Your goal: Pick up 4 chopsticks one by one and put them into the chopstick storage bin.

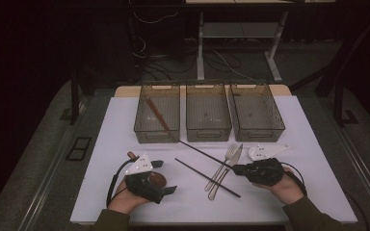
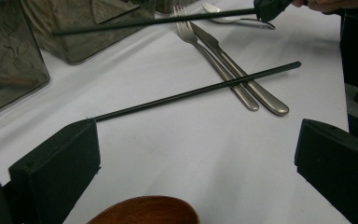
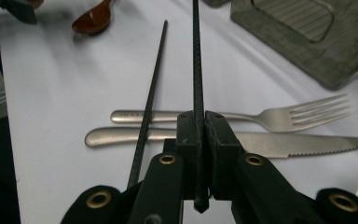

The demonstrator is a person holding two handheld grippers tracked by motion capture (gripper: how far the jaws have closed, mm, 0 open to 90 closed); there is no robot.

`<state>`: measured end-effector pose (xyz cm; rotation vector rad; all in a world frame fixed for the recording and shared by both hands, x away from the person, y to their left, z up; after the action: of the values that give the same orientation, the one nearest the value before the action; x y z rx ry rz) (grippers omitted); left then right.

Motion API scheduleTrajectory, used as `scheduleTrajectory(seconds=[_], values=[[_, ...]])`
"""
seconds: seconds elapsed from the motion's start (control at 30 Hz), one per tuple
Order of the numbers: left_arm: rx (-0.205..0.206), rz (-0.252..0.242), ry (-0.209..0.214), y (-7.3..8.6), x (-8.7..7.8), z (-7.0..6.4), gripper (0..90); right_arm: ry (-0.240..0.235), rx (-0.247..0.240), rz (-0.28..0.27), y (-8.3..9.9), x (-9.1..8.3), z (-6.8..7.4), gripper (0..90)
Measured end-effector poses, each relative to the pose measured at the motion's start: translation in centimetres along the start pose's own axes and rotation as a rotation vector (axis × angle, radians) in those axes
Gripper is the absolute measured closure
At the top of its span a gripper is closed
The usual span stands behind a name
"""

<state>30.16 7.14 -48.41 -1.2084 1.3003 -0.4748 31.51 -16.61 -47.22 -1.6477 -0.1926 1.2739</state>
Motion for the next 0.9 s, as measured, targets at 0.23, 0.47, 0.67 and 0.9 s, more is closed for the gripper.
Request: scheduleTrajectory(seconds=[0.23,0.47,0.67,0.9], values=[[0.005,0.002,0.001,0.0,0.0,0.0,0.0,0.005,0.005,-0.031,-1.6,0.0,-0.3,84.2],[0.004,0.002,0.004,0.0,0.1,-0.1,0.0,0.034,0.025,-0.033,-2.9,0.4,-1.0,84.2],[0.008,0.005,0.003,0.0,0.1,-0.1,0.0,0.041,0.033,-0.043,-3.4,0.3,-1.1,84.2],[0.007,0.004,0.002,0.0,0.1,-0.1,0.0,0.044,0.044,-0.064,-4.5,0.2,-1.4,84.2]])
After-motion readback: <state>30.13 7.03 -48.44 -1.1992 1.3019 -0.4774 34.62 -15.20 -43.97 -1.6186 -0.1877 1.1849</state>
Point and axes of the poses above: each handheld gripper's, and its own axes: x roughly forward along the jaws, y roughly out of its underside, z roughly to its left, the point moved 10 cm from there along x, roughly forward along the jaws, and after that the axes turned 5 degrees about y, right-handed, at the moved point
